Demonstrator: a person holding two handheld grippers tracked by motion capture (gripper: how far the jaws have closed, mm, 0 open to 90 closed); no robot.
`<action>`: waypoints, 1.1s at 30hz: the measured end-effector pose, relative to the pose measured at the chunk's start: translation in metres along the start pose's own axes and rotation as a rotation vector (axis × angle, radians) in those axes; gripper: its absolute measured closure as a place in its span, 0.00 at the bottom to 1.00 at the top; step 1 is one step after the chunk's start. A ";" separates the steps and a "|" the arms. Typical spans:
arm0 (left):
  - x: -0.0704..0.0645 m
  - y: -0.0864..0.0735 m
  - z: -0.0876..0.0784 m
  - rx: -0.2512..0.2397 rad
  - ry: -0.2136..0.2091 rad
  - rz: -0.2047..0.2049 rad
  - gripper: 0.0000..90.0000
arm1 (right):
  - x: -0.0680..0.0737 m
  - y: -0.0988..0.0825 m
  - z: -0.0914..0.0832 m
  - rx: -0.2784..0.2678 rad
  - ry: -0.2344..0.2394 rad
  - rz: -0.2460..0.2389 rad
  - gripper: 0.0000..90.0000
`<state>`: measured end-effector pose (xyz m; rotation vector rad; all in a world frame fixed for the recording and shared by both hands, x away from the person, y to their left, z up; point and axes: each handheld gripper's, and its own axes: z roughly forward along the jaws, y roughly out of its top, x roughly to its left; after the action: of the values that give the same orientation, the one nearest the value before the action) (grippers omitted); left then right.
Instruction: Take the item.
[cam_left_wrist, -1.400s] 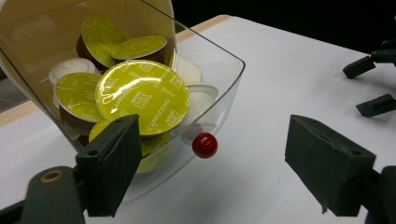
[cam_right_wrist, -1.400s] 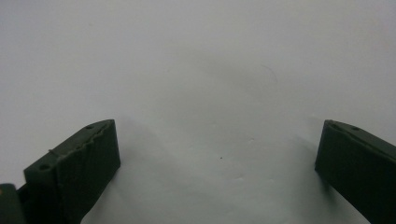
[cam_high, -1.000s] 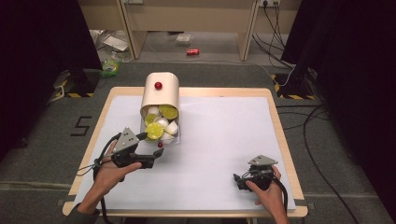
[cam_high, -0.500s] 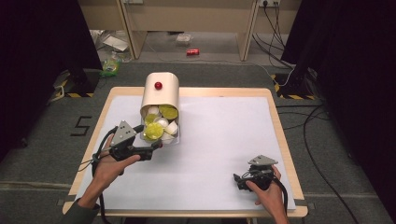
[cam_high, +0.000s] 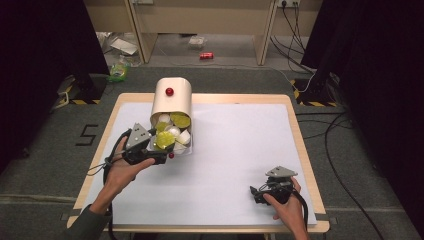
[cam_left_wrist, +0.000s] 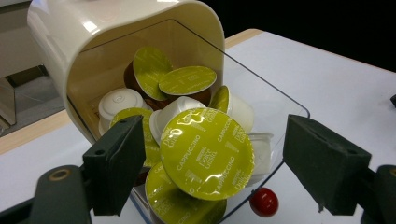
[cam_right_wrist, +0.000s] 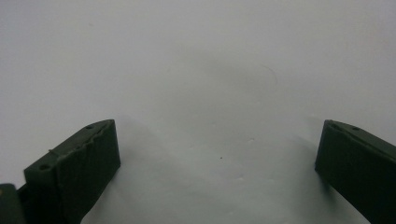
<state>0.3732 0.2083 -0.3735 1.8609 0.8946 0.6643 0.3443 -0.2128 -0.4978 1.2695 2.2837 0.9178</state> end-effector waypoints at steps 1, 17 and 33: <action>0.000 0.000 0.002 0.004 0.003 0.002 0.23 | 0.000 0.000 0.000 0.000 0.000 0.000 0.00; 0.003 0.001 0.019 0.064 0.042 0.018 0.29 | 0.000 0.000 0.000 -0.001 0.000 -0.002 0.00; 0.002 0.001 0.020 0.062 0.014 0.019 0.45 | 0.000 0.000 0.000 -0.001 0.000 -0.005 0.00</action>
<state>0.3895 0.1998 -0.3805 1.9239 0.9169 0.6690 0.3444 -0.2131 -0.4978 1.2631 2.2847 0.9177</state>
